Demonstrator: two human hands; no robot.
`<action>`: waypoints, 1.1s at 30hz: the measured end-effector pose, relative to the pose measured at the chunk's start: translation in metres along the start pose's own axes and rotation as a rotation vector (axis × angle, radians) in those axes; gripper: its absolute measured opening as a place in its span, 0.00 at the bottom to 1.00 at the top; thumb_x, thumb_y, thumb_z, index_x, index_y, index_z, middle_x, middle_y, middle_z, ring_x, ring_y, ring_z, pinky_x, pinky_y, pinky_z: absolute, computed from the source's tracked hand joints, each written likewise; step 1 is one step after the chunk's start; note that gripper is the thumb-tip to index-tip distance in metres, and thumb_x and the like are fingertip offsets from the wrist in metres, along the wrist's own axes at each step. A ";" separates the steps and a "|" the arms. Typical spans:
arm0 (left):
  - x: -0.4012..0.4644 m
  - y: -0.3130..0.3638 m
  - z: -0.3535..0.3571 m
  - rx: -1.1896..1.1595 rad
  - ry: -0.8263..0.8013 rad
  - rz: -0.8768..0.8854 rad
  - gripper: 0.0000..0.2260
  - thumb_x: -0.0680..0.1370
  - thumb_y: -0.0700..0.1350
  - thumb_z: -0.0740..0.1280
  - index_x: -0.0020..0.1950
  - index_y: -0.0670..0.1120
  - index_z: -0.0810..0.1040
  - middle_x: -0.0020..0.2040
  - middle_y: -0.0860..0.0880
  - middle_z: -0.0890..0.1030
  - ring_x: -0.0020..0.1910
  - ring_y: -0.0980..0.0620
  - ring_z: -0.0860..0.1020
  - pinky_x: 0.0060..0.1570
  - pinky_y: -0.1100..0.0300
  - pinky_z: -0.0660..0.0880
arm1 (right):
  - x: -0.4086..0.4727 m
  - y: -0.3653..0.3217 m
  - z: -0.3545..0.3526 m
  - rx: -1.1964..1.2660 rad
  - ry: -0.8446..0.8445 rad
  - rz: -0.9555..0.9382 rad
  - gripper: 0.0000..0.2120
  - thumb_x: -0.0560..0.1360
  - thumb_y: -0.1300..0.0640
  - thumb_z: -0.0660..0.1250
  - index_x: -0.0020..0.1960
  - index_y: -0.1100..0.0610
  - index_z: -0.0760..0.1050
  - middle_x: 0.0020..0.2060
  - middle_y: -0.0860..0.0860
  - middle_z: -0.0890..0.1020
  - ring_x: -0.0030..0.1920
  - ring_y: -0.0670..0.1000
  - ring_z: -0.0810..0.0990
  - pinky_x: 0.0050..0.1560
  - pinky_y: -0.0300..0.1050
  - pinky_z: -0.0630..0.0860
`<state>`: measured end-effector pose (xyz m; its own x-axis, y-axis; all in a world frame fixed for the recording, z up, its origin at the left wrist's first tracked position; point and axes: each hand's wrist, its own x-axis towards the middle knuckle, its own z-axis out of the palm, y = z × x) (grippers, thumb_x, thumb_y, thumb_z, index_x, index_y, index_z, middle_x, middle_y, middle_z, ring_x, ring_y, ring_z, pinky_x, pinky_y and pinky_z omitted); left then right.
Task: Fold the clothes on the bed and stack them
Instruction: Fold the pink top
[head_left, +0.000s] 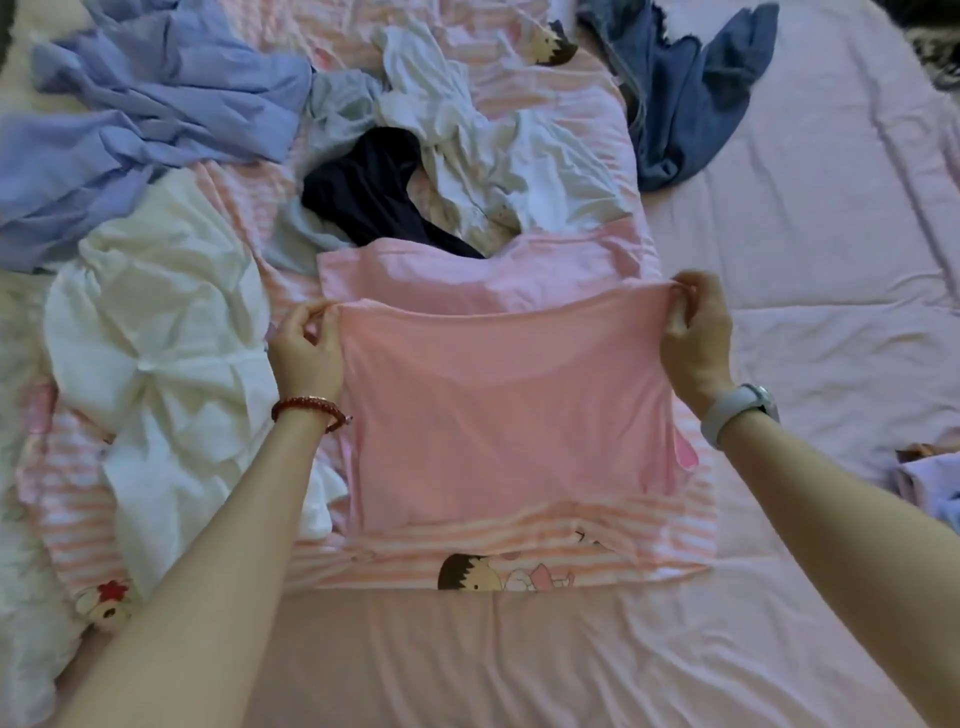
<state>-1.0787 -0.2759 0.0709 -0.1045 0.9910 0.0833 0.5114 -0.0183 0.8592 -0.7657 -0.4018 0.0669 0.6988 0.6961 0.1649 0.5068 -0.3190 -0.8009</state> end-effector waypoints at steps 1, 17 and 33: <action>0.013 0.000 0.008 -0.004 0.021 0.008 0.09 0.78 0.38 0.63 0.53 0.35 0.78 0.40 0.44 0.76 0.34 0.63 0.69 0.39 0.74 0.65 | 0.015 -0.001 0.008 0.005 0.021 -0.020 0.13 0.76 0.62 0.54 0.54 0.67 0.72 0.49 0.64 0.77 0.48 0.55 0.74 0.50 0.36 0.65; 0.098 -0.044 0.099 0.066 0.116 -0.214 0.19 0.78 0.43 0.61 0.68 0.40 0.66 0.60 0.42 0.71 0.58 0.48 0.71 0.58 0.61 0.67 | 0.106 0.058 0.095 -0.129 -0.053 -0.010 0.22 0.76 0.54 0.59 0.67 0.63 0.67 0.60 0.63 0.69 0.53 0.61 0.75 0.56 0.45 0.70; -0.089 -0.115 0.041 0.166 0.026 -0.768 0.25 0.72 0.45 0.72 0.65 0.37 0.68 0.59 0.38 0.76 0.60 0.41 0.74 0.60 0.51 0.69 | -0.099 0.106 0.036 -0.066 0.028 0.697 0.31 0.71 0.43 0.59 0.67 0.62 0.66 0.62 0.57 0.71 0.63 0.55 0.69 0.63 0.44 0.63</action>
<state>-1.0931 -0.3569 -0.0557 -0.4994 0.7144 -0.4901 0.4079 0.6929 0.5945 -0.7996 -0.4810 -0.0551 0.8844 0.2980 -0.3591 -0.0357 -0.7241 -0.6888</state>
